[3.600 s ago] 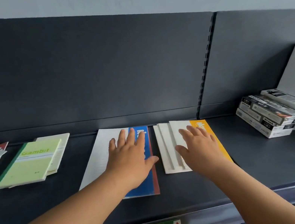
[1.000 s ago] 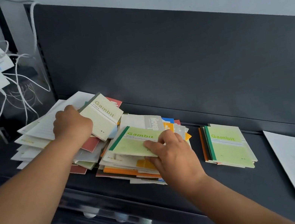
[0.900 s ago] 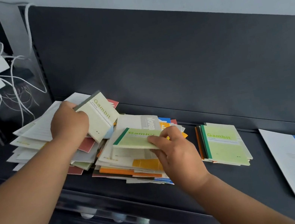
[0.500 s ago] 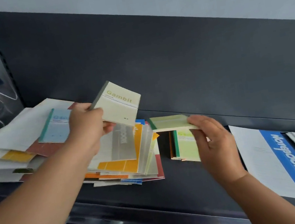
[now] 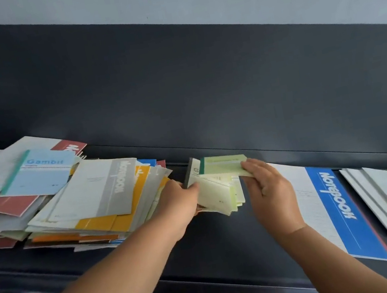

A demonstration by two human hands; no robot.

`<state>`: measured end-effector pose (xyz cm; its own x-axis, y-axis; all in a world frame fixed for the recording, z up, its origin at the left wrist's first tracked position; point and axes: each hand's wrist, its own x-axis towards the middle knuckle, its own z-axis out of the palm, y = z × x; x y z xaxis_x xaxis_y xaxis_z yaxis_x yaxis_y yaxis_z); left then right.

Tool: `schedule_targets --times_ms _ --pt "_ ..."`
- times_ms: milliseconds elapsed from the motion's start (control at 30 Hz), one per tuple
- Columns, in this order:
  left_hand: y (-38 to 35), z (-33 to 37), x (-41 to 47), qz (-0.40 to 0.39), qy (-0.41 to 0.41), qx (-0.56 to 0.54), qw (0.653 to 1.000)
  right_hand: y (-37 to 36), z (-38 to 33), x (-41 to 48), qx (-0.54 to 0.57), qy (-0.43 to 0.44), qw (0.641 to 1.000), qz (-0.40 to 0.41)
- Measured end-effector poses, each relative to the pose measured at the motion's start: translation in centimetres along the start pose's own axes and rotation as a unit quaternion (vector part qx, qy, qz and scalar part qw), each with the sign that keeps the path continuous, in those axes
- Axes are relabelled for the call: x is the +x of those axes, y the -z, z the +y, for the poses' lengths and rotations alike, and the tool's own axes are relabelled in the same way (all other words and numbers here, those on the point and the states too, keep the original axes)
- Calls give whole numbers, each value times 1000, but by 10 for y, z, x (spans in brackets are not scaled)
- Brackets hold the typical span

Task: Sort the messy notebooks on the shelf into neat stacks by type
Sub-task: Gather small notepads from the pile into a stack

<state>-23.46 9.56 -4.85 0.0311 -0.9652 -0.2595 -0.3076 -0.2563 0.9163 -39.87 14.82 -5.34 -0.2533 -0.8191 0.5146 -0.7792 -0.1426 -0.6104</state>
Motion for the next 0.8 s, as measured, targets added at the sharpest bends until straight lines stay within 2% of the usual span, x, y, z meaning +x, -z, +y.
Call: schedule_targets --times_ms 100,233,300,467,633,800 --pt "10 0 -2 10 -41 162 986 -10 3 -4 -66 11 990 -122" --pt "34 5 -5 75 -110 297 945 -17 5 -7 -189 14 936 -296" --pt "51 4 -7 89 -141 330 929 -20 -1 -4 -216 9 929 -300" --pt "102 -4 -1 124 -163 403 892 -36 -42 9 -208 61 942 -255" --pt "174 -13 19 205 -117 449 862 -76 -100 14 -152 128 938 -285" --pt "241 -30 50 259 -33 486 834 -117 -145 8 -160 146 907 -362"
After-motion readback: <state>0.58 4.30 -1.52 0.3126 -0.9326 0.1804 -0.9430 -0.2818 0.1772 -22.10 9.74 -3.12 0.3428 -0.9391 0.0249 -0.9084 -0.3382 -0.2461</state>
